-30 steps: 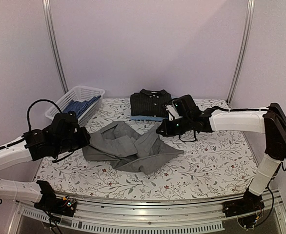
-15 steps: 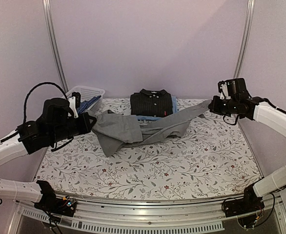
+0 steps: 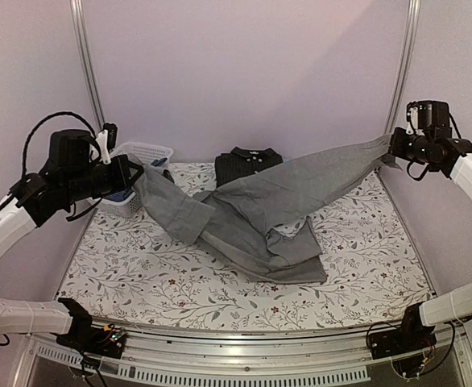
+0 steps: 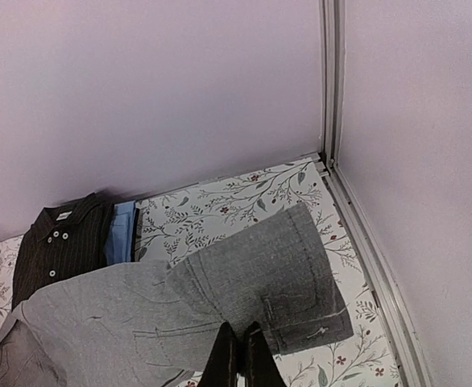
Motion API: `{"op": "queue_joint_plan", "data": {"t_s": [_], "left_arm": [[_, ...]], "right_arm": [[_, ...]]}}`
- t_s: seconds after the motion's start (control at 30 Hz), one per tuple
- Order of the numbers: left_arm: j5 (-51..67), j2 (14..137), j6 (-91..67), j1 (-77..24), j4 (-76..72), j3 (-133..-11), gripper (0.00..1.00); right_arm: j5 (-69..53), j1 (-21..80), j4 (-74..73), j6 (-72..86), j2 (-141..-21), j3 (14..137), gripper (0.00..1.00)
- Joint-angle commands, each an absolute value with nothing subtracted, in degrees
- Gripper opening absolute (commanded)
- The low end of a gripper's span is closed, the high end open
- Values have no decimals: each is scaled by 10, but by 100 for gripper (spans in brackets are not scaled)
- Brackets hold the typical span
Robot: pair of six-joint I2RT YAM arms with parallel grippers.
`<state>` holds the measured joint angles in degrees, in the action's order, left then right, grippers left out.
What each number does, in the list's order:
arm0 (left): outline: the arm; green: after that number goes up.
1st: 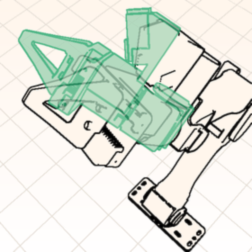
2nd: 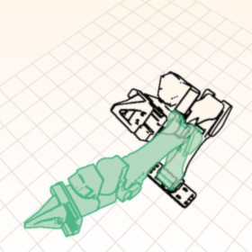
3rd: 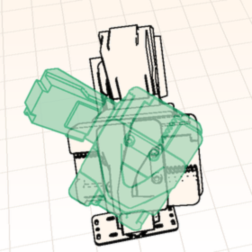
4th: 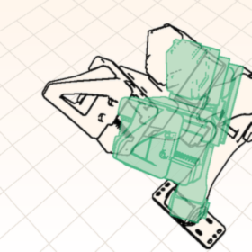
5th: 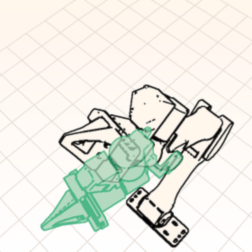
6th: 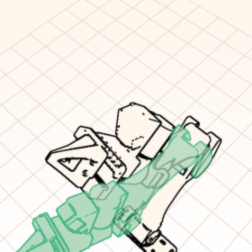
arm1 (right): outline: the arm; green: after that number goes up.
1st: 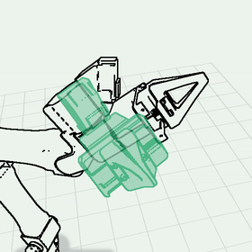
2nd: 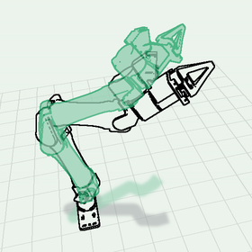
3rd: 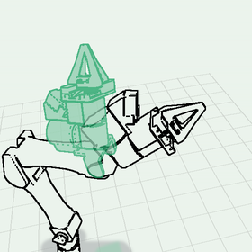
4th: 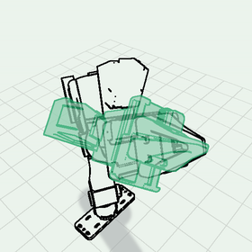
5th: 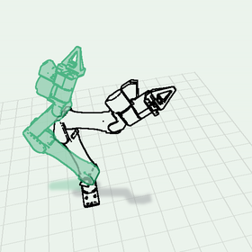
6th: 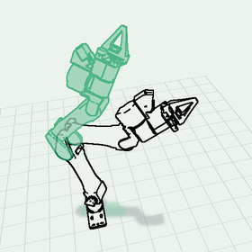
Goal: Fold and stack the long sleeve shirts
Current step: Flatten out the crumpled shirt at the center of the board.
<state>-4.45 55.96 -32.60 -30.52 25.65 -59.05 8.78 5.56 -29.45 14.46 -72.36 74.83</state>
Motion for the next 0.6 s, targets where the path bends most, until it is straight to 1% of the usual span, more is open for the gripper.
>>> {"op": "queue_joint_plan", "data": {"t_s": [0.0, 0.13, 0.3, 0.43, 0.57], "left_arm": [[62, 582, -290, -261, 301, -635, 0], [84, 602, -261, -243, 338, -700, 0], [96, 598, -210, -236, 334, -787, 0], [199, 634, -177, -231, 335, -868, 0], [290, 668, -176, -231, 321, -917, 0]], "right_arm": [[120, 25, -324, 116, -707, 805, 0], [129, 15, -345, 101, -714, 875, 0], [142, 15, -366, 88, -722, 954, 0], [164, 15, -390, 75, -735, 1032, 0], [178, 15, -412, 63, -749, 1110, 0]]}}
